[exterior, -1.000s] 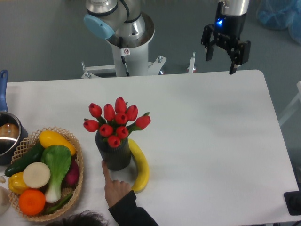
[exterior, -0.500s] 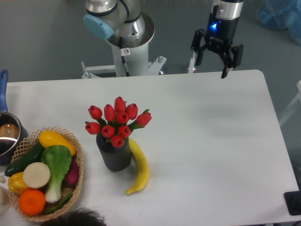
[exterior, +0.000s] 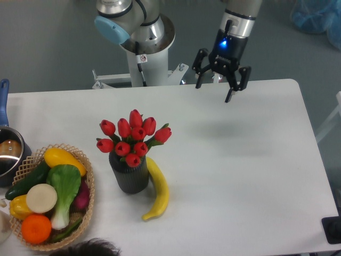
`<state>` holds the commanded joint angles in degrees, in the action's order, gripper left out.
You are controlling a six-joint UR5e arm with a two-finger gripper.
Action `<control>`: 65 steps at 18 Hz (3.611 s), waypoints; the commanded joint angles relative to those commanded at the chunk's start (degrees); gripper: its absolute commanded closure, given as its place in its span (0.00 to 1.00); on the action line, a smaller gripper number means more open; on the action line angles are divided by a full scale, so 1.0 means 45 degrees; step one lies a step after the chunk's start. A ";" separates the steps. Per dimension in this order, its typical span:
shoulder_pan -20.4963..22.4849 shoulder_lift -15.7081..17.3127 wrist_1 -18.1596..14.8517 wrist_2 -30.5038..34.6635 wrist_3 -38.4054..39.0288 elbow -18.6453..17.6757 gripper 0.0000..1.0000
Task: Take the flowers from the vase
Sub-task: 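Move the open gripper down toward the tulip stems above the black vase, then close the gripper around the tulip stems just below the blooms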
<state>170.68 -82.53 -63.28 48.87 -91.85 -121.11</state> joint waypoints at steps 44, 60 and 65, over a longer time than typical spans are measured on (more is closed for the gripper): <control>-0.3750 -0.3730 0.1914 -0.4864 0.1054 0.0935 0.00; -0.4336 -0.4356 0.2559 -0.4864 0.1074 0.0917 0.00; -0.4336 -0.4472 0.2559 -0.5508 0.1055 0.0917 0.00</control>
<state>151.17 -102.65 -51.77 24.08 -87.10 -116.98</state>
